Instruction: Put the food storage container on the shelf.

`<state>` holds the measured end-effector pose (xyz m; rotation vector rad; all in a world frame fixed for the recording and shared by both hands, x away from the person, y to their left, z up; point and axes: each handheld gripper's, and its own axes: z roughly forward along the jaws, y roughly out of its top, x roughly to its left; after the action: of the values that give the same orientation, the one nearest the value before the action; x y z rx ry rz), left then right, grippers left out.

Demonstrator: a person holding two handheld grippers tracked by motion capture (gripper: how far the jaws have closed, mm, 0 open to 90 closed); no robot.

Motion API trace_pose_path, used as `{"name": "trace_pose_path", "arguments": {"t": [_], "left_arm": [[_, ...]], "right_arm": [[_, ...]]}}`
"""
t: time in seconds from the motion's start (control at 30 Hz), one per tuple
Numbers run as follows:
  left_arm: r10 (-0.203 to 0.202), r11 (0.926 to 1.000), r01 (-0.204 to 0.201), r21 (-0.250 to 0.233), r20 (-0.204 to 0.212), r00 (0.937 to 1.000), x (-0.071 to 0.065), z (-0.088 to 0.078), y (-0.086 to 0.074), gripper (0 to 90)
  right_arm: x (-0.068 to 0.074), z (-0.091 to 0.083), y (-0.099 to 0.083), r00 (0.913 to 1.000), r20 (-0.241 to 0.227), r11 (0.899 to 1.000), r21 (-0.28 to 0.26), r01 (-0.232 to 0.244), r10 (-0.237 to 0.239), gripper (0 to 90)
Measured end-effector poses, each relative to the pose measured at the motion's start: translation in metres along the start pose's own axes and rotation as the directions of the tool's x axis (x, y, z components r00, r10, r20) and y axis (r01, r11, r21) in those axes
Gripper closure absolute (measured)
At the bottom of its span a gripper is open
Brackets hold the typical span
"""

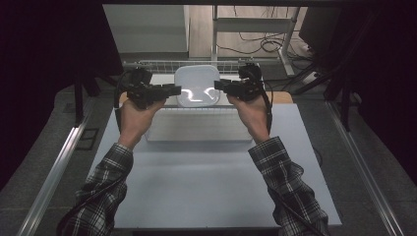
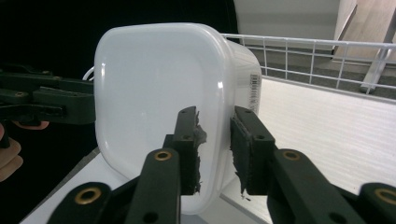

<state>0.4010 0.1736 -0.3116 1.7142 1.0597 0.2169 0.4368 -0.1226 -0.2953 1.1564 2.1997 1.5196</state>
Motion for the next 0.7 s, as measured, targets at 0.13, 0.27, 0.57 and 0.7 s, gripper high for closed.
{"name": "trace_pose_path", "arguments": {"t": [0.13, 0.27, 0.57, 0.7], "left_arm": [[0.005, 1.0, -0.005, -0.002, -0.017, 0.9998, 0.002, 0.006, 0.003, 58.2], [0.005, 1.0, -0.005, 0.001, -0.033, 0.9994, 0.003, 0.009, 0.004, 58.0], [0.005, 0.9998, -0.004, 0.019, -0.052, 0.9986, 0.007, 0.016, 0.009, 59.7], [0.031, 0.9994, -0.029, 0.018, -0.105, 0.994, 0.007, 0.02, 0.011, 53.5]], "right_arm": [[0.002, 0.006, 0.004, 0.9995, 0.023, 1.0, 0.001, 0.02, -0.02, 64.9], [0.001, 0.01, 0.005, 0.9996, 0.026, 1.0, 0.007, 0.012, -0.012, 63.4], [-0.008, 0.017, 0.008, 0.9996, 0.008, 0.999, 0.014, -0.029, 0.029, 59.5], [-0.004, 0.02, 0.01, 0.9969, 0.07, 0.999, 0.017, 0.033, -0.034, 54.7]]}}
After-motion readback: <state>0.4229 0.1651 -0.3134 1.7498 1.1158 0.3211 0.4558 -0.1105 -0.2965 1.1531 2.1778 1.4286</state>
